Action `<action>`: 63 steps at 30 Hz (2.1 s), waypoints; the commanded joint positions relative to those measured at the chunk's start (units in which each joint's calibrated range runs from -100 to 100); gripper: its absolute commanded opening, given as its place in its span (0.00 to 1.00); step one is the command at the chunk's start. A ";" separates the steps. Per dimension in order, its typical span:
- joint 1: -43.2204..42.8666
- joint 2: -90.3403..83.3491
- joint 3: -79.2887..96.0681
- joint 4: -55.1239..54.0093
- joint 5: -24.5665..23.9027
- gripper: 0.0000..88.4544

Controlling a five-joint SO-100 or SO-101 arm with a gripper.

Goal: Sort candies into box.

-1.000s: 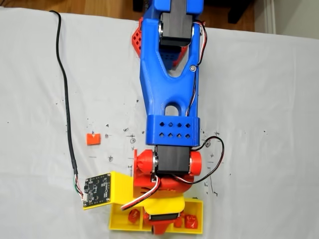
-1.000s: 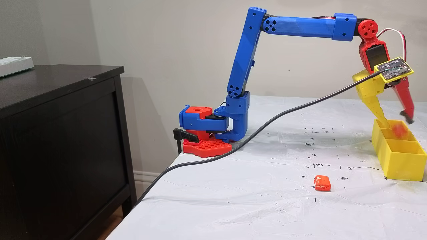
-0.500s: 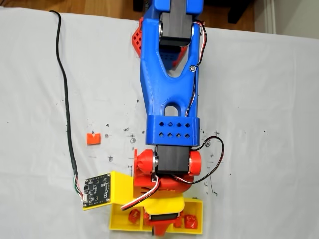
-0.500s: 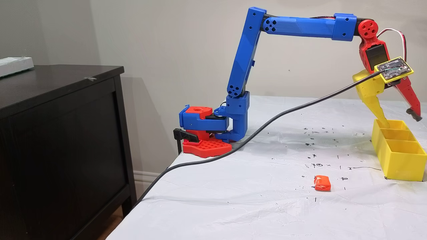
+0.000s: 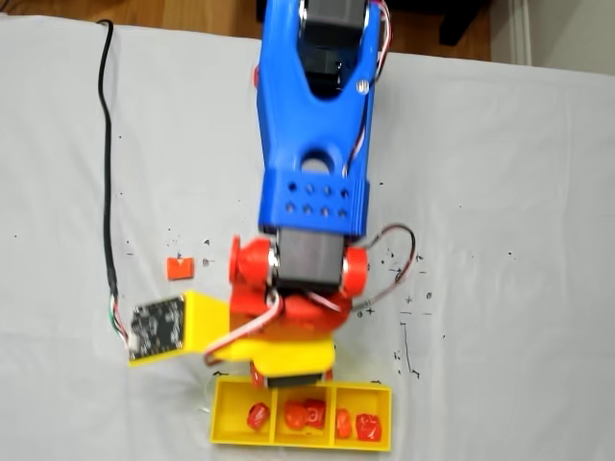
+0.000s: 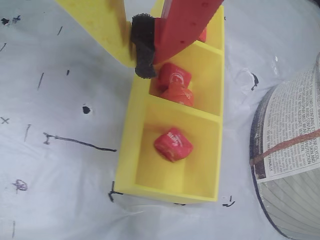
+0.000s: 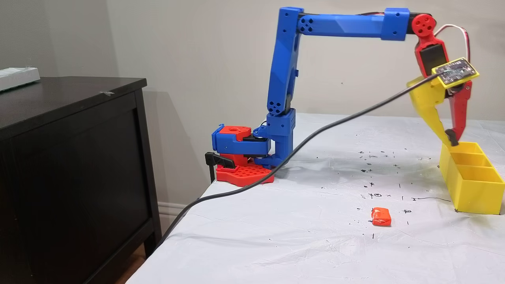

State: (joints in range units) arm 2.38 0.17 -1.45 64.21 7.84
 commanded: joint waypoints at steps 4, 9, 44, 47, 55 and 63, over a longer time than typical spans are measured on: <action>5.86 -14.33 5.14 3.21 3.13 0.00; 11.93 -13.66 6.78 5.42 5.23 0.00; 27.51 -3.73 18.71 -0.39 19.49 0.34; 27.60 -2.97 19.25 -1.13 19.73 0.34; 26.33 0.25 19.71 -3.99 18.95 0.33; 24.88 3.31 20.71 -5.30 18.22 0.31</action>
State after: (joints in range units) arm 27.74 3.30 19.33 59.44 26.30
